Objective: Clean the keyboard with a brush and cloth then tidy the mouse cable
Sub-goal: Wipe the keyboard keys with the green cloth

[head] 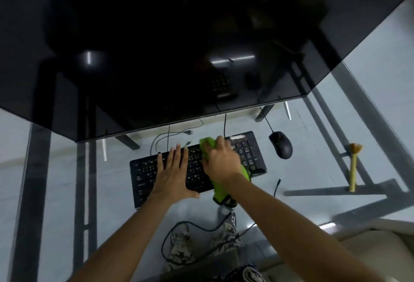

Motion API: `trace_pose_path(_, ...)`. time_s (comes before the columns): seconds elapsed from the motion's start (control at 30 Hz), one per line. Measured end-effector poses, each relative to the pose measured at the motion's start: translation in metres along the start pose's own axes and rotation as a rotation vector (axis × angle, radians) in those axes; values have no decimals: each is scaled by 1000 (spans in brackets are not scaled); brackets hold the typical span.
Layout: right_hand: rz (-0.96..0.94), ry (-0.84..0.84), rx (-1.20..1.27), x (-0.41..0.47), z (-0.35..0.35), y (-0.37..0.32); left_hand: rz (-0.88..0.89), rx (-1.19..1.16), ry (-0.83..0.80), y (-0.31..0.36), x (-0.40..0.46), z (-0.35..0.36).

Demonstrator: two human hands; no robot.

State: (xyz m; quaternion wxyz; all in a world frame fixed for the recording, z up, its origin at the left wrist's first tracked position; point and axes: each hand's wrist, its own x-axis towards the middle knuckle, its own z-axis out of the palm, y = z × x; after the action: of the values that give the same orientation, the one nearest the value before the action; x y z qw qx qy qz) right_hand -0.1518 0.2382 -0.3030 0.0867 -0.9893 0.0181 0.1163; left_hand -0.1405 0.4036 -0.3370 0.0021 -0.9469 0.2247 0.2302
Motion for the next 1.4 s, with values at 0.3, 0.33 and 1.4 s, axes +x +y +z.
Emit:
trace_pose_path(0.3, 75, 2, -28, 6, -14, 73, -61, 44, -74, 12, 2, -13)
trace_pose_path(0.33, 6, -13, -19, 4, -12, 62, -72, 50, -80, 14, 3, -14)
trace_pose_path(1.4, 95, -16, -49, 17, -23, 140, 95, 37, -37, 46, 1, -12)
